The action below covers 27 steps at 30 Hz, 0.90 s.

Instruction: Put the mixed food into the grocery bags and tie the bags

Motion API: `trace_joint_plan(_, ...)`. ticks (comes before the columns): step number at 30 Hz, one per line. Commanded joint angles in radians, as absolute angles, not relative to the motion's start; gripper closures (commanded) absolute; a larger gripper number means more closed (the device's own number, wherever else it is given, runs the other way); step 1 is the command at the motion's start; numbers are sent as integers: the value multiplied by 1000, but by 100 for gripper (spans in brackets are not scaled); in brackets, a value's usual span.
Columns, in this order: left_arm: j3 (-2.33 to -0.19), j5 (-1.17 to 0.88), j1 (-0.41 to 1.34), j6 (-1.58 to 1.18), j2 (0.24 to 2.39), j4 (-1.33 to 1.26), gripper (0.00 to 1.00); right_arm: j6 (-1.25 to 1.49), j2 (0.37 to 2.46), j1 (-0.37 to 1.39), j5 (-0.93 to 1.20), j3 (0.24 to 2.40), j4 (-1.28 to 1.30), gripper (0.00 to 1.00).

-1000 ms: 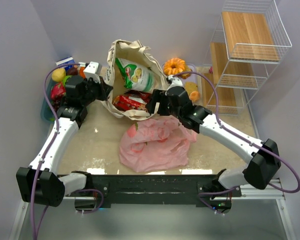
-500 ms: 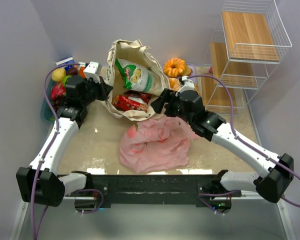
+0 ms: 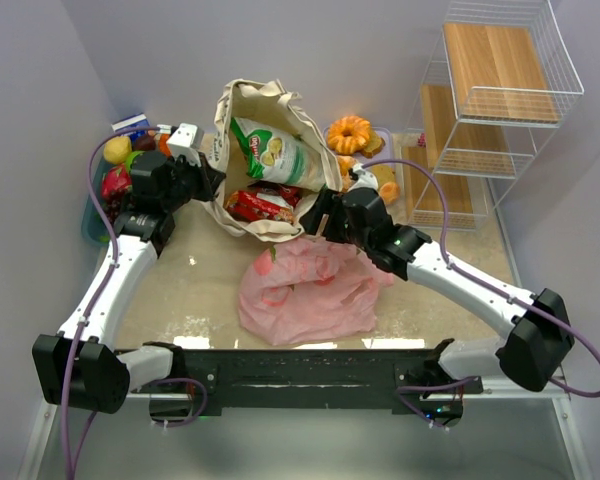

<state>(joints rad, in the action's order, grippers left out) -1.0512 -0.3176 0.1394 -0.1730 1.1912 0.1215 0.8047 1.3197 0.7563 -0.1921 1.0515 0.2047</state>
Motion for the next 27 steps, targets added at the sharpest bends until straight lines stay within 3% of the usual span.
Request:
trace_joint_plan(1, -1072, -316, 133, -170, 1169, 64, 100, 842, 1328, 752, -239, 1013, 94, 24)
trace_joint_plan(5, -1072, -313, 133, -169, 1169, 64, 100, 864, 1384, 749, -201, 985, -27, 25)
trace_joint_plan(9, -1072, -310, 133, -167, 1172, 66, 100, 847, 1469, 736, -154, 1028, -83, 37)
trace_joint_plan(11, -1074, -302, 133, -164, 1170, 67, 100, 822, 1491, 732, -131, 1055, -97, 71)
trace_joint_plan(13, -1074, -287, 132, -149, 1164, 68, 100, 787, 1502, 729, -111, 1113, -98, 98)
trace_joint_plan(17, -1194, -257, 63, -179, 1186, 75, 100, 622, 1526, 729, -65, 1342, -45, 100)
trace_joint_plan(21, -1347, -262, 20, -229, 1218, 42, 100, 494, 1614, 726, -60, 1705, 41, 100)
trace_joint_plan(27, -1476, -287, 2, -242, 1371, 51, 100, 440, 1756, 695, -55, 1868, 38, 100)
